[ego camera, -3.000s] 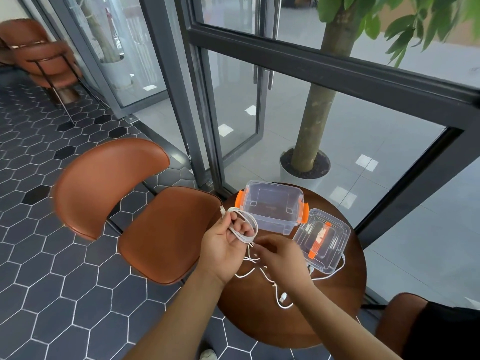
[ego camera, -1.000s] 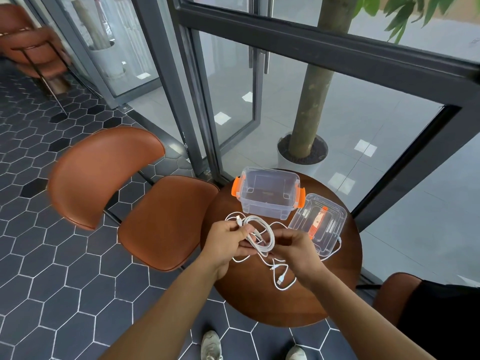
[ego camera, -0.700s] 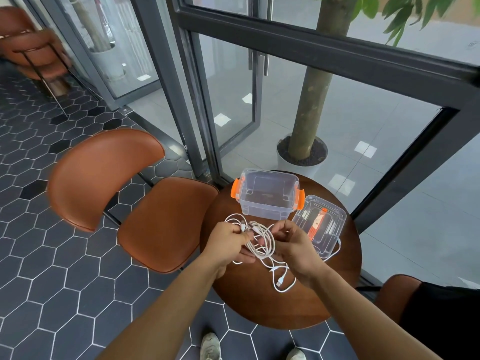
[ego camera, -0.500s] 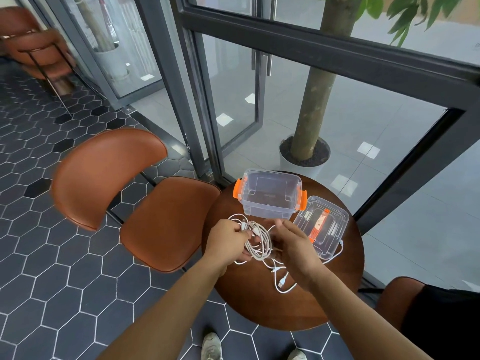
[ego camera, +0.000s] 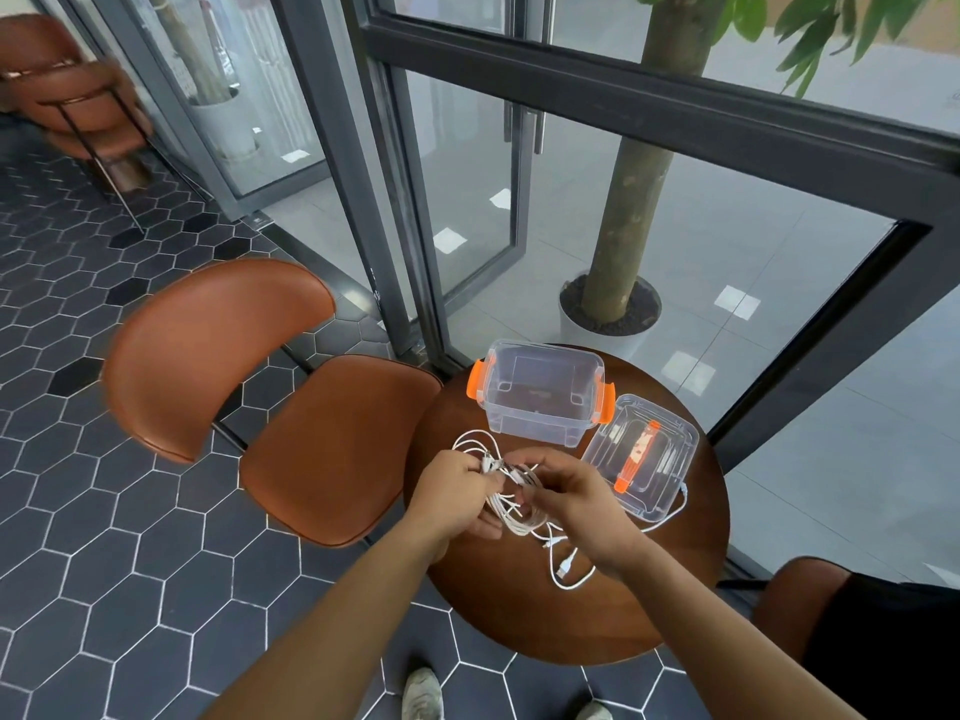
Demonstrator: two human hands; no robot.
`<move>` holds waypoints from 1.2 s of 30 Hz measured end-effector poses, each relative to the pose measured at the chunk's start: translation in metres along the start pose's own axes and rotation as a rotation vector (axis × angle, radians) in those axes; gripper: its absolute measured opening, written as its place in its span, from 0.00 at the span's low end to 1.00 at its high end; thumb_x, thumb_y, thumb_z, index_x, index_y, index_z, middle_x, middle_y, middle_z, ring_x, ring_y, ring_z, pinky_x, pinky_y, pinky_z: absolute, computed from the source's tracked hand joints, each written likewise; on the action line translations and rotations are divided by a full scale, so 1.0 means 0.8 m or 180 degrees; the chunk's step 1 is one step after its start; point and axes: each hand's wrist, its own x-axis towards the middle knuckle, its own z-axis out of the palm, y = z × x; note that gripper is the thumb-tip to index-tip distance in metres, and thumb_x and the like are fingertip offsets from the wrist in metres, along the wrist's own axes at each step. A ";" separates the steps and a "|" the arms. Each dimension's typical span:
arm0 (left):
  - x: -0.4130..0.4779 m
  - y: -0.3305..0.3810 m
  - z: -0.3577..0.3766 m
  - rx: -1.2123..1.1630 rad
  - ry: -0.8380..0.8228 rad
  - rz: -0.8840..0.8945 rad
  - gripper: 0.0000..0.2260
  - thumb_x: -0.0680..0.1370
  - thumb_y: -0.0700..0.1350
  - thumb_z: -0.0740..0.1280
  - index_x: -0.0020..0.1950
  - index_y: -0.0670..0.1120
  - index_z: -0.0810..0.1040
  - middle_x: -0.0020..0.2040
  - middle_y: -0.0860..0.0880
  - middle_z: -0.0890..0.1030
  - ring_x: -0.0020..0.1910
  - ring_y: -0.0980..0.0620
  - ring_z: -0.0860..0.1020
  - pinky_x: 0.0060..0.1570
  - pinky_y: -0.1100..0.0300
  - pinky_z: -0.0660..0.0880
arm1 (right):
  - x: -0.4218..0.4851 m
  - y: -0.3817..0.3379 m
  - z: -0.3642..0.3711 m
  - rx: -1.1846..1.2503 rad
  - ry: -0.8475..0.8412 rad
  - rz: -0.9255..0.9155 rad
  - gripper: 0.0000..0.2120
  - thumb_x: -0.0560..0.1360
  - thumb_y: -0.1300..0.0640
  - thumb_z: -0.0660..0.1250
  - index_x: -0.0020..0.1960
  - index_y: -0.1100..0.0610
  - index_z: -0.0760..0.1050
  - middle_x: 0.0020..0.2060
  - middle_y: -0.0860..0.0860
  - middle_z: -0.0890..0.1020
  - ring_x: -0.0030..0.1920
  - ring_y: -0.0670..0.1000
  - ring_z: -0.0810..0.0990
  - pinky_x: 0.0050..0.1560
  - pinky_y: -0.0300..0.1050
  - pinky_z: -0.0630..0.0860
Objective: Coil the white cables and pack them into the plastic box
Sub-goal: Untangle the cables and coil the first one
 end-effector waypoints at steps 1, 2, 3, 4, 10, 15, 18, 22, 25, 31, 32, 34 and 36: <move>0.000 0.000 0.001 -0.0021 -0.0022 0.0002 0.08 0.81 0.41 0.66 0.48 0.37 0.82 0.41 0.36 0.85 0.36 0.37 0.85 0.43 0.41 0.83 | 0.001 0.002 0.002 -0.0190 0.0078 -0.0013 0.16 0.74 0.69 0.71 0.58 0.55 0.80 0.44 0.59 0.84 0.41 0.55 0.83 0.45 0.49 0.81; -0.001 0.000 0.002 -0.0032 -0.0054 0.0004 0.09 0.81 0.42 0.65 0.48 0.38 0.82 0.41 0.37 0.85 0.37 0.36 0.85 0.42 0.42 0.84 | 0.002 0.004 0.004 -0.0446 0.0190 -0.0040 0.15 0.73 0.66 0.73 0.55 0.52 0.80 0.42 0.54 0.85 0.40 0.52 0.83 0.44 0.48 0.82; -0.001 0.000 0.002 -0.0049 -0.0072 0.0007 0.09 0.81 0.42 0.65 0.48 0.39 0.83 0.40 0.37 0.85 0.37 0.36 0.85 0.42 0.42 0.84 | 0.002 0.004 0.006 -0.0755 0.0316 -0.0045 0.15 0.71 0.62 0.76 0.53 0.49 0.79 0.39 0.49 0.84 0.38 0.49 0.83 0.42 0.47 0.82; -0.001 -0.001 0.002 -0.0070 -0.0072 0.0000 0.09 0.81 0.42 0.65 0.49 0.39 0.82 0.40 0.37 0.85 0.37 0.36 0.85 0.42 0.42 0.84 | 0.003 0.005 0.008 -0.1048 0.0439 -0.0035 0.14 0.70 0.59 0.77 0.51 0.47 0.77 0.38 0.48 0.84 0.37 0.48 0.83 0.40 0.47 0.82; -0.001 -0.002 0.000 0.0091 0.0124 0.0041 0.08 0.81 0.41 0.65 0.45 0.40 0.81 0.37 0.36 0.83 0.31 0.40 0.84 0.37 0.44 0.84 | 0.007 0.016 0.018 -0.2284 0.1194 -0.0819 0.07 0.77 0.47 0.69 0.49 0.50 0.80 0.44 0.43 0.83 0.40 0.44 0.82 0.39 0.48 0.82; 0.008 -0.004 0.005 0.0953 0.0582 0.0348 0.11 0.81 0.42 0.62 0.41 0.43 0.78 0.35 0.40 0.83 0.28 0.43 0.83 0.32 0.47 0.83 | -0.002 0.003 0.025 -0.1891 0.1745 -0.1165 0.04 0.76 0.57 0.73 0.50 0.54 0.80 0.43 0.46 0.85 0.41 0.45 0.84 0.40 0.44 0.81; 0.010 0.004 0.007 0.1427 0.0869 0.0741 0.10 0.81 0.45 0.61 0.42 0.44 0.76 0.38 0.44 0.82 0.35 0.43 0.83 0.38 0.46 0.82 | -0.005 -0.012 0.022 -0.0875 0.2278 -0.0597 0.04 0.76 0.57 0.74 0.45 0.55 0.78 0.35 0.46 0.85 0.36 0.45 0.83 0.38 0.42 0.79; -0.001 0.026 0.020 0.2202 0.1104 0.1226 0.10 0.84 0.45 0.59 0.46 0.43 0.74 0.47 0.44 0.82 0.46 0.44 0.81 0.40 0.58 0.67 | 0.003 -0.022 0.016 0.0618 0.2754 0.0181 0.06 0.75 0.58 0.74 0.43 0.57 0.78 0.35 0.53 0.86 0.37 0.54 0.86 0.40 0.51 0.83; -0.002 0.025 0.027 0.2417 0.1293 0.1432 0.11 0.84 0.46 0.58 0.56 0.42 0.77 0.51 0.44 0.82 0.50 0.45 0.80 0.41 0.60 0.63 | 0.010 -0.020 0.013 0.1582 0.2736 0.0719 0.04 0.78 0.62 0.70 0.44 0.62 0.79 0.37 0.56 0.87 0.38 0.57 0.87 0.43 0.53 0.84; -0.001 0.017 0.031 0.2074 0.1386 0.1433 0.10 0.84 0.47 0.59 0.51 0.42 0.77 0.47 0.44 0.83 0.48 0.43 0.81 0.44 0.56 0.68 | 0.010 -0.027 0.011 0.1223 0.2969 0.0546 0.03 0.78 0.63 0.69 0.45 0.60 0.78 0.37 0.53 0.88 0.37 0.50 0.87 0.39 0.47 0.83; 0.002 0.017 0.030 0.1926 0.1385 0.1386 0.10 0.83 0.47 0.60 0.48 0.43 0.76 0.45 0.44 0.83 0.46 0.43 0.81 0.44 0.54 0.70 | 0.010 -0.029 0.009 0.1389 0.2961 0.0514 0.04 0.78 0.64 0.69 0.45 0.60 0.77 0.37 0.54 0.87 0.36 0.50 0.87 0.37 0.45 0.83; 0.007 0.015 0.031 0.1676 0.1371 0.1378 0.10 0.83 0.46 0.62 0.44 0.44 0.75 0.41 0.46 0.83 0.41 0.45 0.82 0.44 0.51 0.76 | 0.016 -0.028 0.003 0.1827 0.2799 0.0738 0.04 0.79 0.66 0.67 0.45 0.64 0.77 0.37 0.57 0.87 0.36 0.54 0.87 0.39 0.49 0.84; 0.010 0.011 0.031 0.1345 0.1365 0.1367 0.10 0.82 0.45 0.63 0.41 0.45 0.75 0.40 0.48 0.84 0.38 0.49 0.82 0.43 0.50 0.79 | 0.027 -0.023 -0.006 0.2064 0.2432 0.1125 0.04 0.79 0.67 0.67 0.46 0.66 0.78 0.34 0.58 0.86 0.35 0.57 0.86 0.45 0.55 0.85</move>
